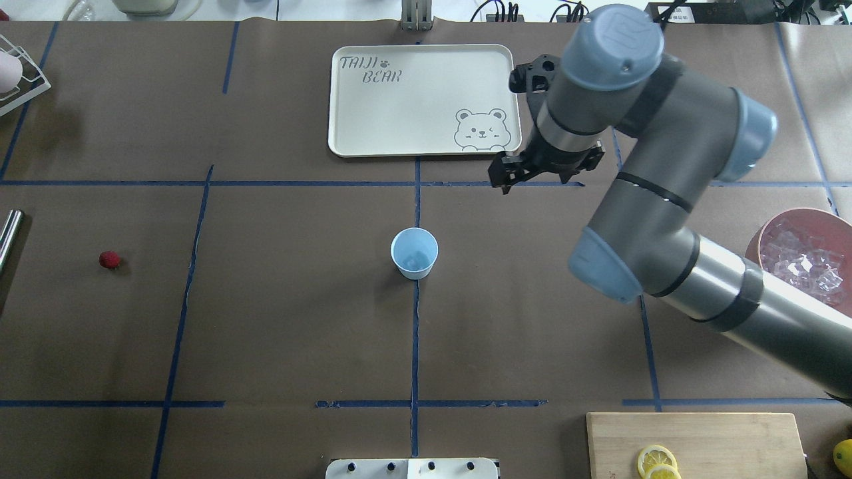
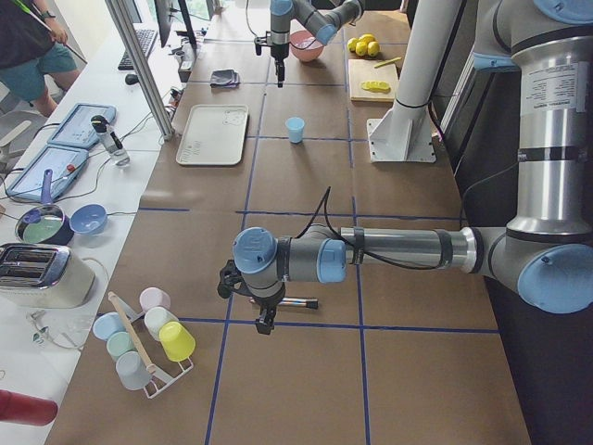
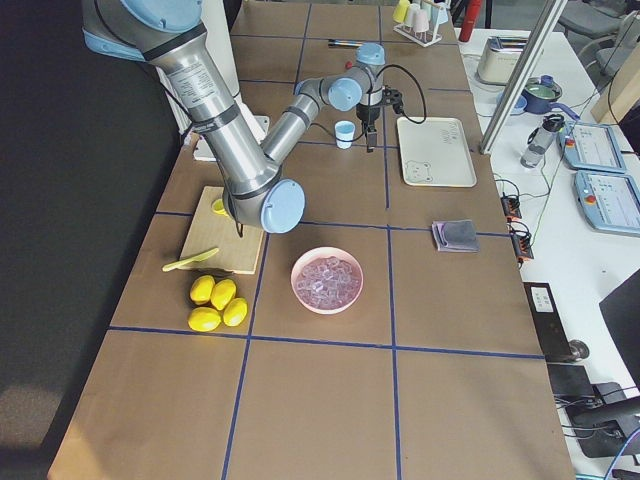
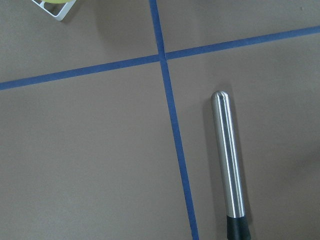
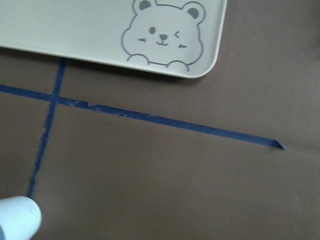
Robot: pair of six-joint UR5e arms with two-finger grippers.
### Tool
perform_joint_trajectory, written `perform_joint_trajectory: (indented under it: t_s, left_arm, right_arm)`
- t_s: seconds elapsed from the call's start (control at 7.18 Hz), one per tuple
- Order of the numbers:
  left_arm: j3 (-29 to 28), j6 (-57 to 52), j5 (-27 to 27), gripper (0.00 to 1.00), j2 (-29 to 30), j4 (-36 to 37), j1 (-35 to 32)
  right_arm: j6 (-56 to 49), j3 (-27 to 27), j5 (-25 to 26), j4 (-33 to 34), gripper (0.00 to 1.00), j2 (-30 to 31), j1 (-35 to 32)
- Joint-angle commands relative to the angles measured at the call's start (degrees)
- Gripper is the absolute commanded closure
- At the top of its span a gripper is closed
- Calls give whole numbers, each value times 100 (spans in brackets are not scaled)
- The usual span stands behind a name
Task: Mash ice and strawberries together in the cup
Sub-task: 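Move the right gripper back to the pink bowl of ice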
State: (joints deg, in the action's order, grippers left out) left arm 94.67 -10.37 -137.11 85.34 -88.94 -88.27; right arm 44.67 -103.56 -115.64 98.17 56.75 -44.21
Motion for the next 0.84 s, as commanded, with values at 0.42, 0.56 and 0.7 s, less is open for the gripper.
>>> perform_joint_trajectory:
  t_s: [0.42,0.56,0.7]
  left_arm:
    - [16,0,0,0,0,0,20]
    - [25,0,0,0,0,0,29]
    - [25,0,0,0,0,0,21]
  right_arm:
    - [-2537,-674,-660,-35,1,1741,-1369]
    - [-2994,-717,-932,-43,1,2013,-1658]
    - [-3477,-822,-995,-70,1,2390,-1870]
